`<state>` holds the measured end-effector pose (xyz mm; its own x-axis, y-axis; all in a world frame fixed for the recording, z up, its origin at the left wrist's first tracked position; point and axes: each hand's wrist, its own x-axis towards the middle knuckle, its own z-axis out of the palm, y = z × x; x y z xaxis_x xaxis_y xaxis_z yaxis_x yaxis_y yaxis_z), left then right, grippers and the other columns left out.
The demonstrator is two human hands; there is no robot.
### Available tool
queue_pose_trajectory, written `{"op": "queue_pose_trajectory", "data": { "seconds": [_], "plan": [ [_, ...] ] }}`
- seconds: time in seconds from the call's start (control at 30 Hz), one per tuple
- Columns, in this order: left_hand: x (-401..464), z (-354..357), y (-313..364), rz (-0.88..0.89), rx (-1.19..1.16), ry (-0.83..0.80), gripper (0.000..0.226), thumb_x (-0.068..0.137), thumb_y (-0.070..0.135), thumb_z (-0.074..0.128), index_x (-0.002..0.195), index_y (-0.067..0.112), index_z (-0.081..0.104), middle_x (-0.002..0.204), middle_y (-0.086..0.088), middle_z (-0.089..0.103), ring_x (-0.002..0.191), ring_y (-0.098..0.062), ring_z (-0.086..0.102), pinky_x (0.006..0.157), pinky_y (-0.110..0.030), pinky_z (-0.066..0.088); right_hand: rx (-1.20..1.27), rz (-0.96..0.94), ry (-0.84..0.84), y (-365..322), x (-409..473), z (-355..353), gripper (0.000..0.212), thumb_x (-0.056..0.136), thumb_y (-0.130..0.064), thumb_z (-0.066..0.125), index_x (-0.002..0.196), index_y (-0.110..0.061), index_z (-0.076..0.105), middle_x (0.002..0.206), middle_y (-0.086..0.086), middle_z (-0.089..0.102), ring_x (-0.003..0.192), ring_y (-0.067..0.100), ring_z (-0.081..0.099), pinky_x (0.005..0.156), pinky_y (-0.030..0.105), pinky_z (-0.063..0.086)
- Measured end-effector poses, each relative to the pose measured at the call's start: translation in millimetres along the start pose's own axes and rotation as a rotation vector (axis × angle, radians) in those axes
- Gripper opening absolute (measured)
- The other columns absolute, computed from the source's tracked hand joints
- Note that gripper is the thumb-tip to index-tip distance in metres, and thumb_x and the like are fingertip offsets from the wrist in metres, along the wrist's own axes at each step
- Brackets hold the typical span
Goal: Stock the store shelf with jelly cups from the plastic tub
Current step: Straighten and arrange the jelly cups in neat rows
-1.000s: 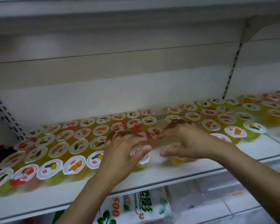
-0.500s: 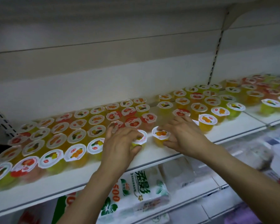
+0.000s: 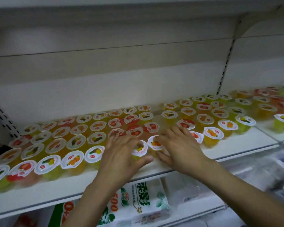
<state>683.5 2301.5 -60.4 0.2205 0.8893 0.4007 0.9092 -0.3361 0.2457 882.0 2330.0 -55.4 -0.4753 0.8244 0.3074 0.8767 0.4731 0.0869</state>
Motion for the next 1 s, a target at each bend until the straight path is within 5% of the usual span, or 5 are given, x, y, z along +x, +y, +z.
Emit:
{"op": "queue_pose_trajectory", "data": {
  "seconds": [0.17,0.37,0.57,0.83,1.0],
  "plan": [
    [25.3,-11.9,12.2,-0.125,-0.195,0.015,0.070,0.079,0.081,0.022,0.120,0.037,0.056,0.114,0.023,0.055,0.106,-0.001,0.050,0.089,-0.026,0.040,0.104,-0.005,-0.017,29.6,20.2,-27.0,0.068,0.086,-0.059,0.004,0.123,-0.034,0.055,0.119,-0.004,0.059,0.110,0.022,0.051,0.090,0.038,0.034],
    [111.2,-0.6,5.7,-0.249,-0.075,-0.145,0.053,0.088,0.065,0.039,0.128,0.033,0.054,0.135,0.006,0.053,0.123,-0.019,0.048,0.103,-0.034,0.037,0.104,0.100,-0.108,119.3,107.6,-11.4,0.043,0.097,-0.052,0.036,0.135,-0.035,0.047,0.131,0.003,0.054,0.120,0.026,0.047,0.098,0.038,0.032],
    [166.8,27.4,-2.0,-0.214,0.087,-0.228,0.044,0.098,0.048,0.040,0.135,0.026,0.052,0.143,0.003,0.048,0.129,-0.018,0.046,0.110,-0.035,0.024,-0.001,0.032,-0.244,150.7,159.5,8.1,0.051,0.091,-0.057,0.048,0.136,-0.032,0.048,0.142,-0.003,0.049,0.127,0.024,0.045,0.106,0.037,0.031],
    [178.9,42.1,-4.6,-0.244,0.180,-0.308,0.049,0.098,0.054,0.036,0.139,0.030,0.046,0.143,0.005,0.048,0.132,-0.013,0.044,0.117,-0.038,0.009,0.092,0.015,-0.292,156.6,186.4,27.5,0.041,0.080,-0.045,0.069,0.111,-0.018,0.066,0.113,0.002,0.065,0.098,0.022,0.063,0.088,0.036,0.051],
    [181.1,41.0,-7.0,-0.218,0.191,-0.297,0.052,0.096,0.054,0.040,0.139,0.026,0.047,0.143,0.003,0.048,0.127,-0.020,0.047,0.107,-0.030,0.027,0.198,-0.005,-0.244,154.0,190.7,36.7,0.034,0.080,-0.034,0.069,0.105,-0.011,0.068,0.108,0.006,0.067,0.092,0.023,0.065,0.082,0.038,0.055]
  ]
}}
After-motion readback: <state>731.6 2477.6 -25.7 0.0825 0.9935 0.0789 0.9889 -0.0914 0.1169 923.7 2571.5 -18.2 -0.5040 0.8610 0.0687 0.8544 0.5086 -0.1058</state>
